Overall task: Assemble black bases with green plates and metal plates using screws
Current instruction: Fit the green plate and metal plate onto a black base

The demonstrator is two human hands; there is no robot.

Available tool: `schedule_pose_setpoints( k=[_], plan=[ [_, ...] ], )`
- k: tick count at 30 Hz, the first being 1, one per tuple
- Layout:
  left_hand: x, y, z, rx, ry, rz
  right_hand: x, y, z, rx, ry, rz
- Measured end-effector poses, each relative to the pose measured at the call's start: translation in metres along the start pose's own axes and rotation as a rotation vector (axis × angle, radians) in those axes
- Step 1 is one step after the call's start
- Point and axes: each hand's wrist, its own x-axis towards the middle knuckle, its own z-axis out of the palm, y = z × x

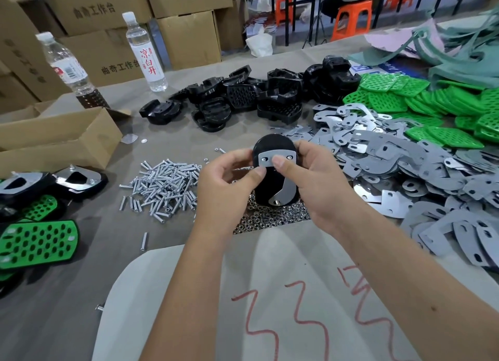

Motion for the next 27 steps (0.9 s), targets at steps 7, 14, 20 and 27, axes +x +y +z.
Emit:
schedule_pose_setpoints(
  k=[7,14,20,27],
  plan=[
    [0.001,-0.006,-0.001,-0.099,0.001,-0.138,0.0,0.005,0.004,-0.071,0.006,-0.052],
    [0.001,-0.007,0.009,-0.056,0.038,-0.018,0.002,0.002,0.002,-0.042,0.078,-0.043],
    [0.009,-0.015,0.034,0.394,0.146,0.061,0.015,-0.013,-0.018,0.08,0.439,-0.078],
    [0.048,-0.009,0.073,1.132,-0.079,0.14,0.024,-0.012,-0.048,0.005,0.677,-0.095]
  ],
)
